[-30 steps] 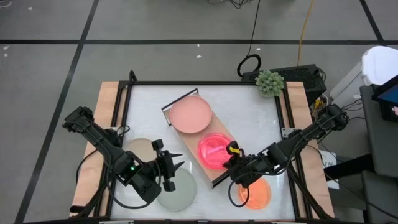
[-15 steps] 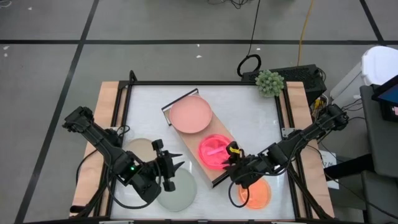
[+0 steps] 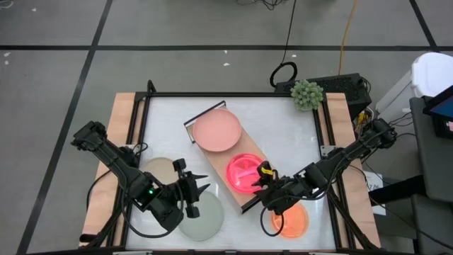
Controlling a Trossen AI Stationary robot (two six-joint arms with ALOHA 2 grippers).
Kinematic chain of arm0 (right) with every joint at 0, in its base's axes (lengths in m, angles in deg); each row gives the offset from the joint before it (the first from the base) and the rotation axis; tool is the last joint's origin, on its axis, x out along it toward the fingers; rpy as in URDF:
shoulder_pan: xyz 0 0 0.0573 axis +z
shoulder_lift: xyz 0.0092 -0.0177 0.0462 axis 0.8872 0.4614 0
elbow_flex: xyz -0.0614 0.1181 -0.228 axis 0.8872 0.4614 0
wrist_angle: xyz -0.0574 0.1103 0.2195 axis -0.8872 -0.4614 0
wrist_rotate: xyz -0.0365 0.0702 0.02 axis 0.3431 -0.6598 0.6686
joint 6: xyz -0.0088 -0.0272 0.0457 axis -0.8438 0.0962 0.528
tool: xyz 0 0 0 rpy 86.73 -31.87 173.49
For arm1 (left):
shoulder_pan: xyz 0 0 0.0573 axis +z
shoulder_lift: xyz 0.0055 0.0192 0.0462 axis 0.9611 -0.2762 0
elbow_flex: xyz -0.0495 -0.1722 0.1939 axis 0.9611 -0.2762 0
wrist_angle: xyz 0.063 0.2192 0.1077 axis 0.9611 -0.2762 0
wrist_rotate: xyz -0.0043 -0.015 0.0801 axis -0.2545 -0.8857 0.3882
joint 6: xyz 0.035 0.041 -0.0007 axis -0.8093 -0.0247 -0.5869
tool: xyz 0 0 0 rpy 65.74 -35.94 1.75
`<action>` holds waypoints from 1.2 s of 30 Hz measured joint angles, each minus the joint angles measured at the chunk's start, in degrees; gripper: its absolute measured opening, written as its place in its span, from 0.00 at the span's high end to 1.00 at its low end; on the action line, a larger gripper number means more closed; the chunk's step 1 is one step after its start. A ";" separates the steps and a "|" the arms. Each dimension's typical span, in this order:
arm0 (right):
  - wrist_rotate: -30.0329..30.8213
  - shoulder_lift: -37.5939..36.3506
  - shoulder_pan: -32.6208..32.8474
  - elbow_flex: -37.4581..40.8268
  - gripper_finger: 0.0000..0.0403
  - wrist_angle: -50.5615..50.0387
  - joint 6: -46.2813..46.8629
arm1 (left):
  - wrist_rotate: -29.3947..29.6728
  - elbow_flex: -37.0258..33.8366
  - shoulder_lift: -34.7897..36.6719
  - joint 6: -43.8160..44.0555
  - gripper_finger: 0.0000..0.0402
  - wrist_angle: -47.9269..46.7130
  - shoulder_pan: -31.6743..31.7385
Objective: Place and stack plates onto a shelf
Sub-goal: Stack the small pink plate on top of the small orange plate on the shelf, then stack the large gray plate on top of the large pink plate on the shelf
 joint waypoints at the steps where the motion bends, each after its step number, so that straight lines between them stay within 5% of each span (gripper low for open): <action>1: 0.00 0.00 0.00 0.00 0.67 0.26 -0.01 | 0.00 0.00 0.00 0.00 0.67 0.01 0.00; 24: -0.09 -4.81 0.65 -0.04 0.63 1.61 1.63 | -1.65 -0.02 0.00 0.39 0.67 -0.10 -0.04; 36: -0.01 -5.01 4.15 -0.04 0.63 1.55 6.36 | -15.57 -0.15 -1.38 2.80 0.67 -0.08 -3.31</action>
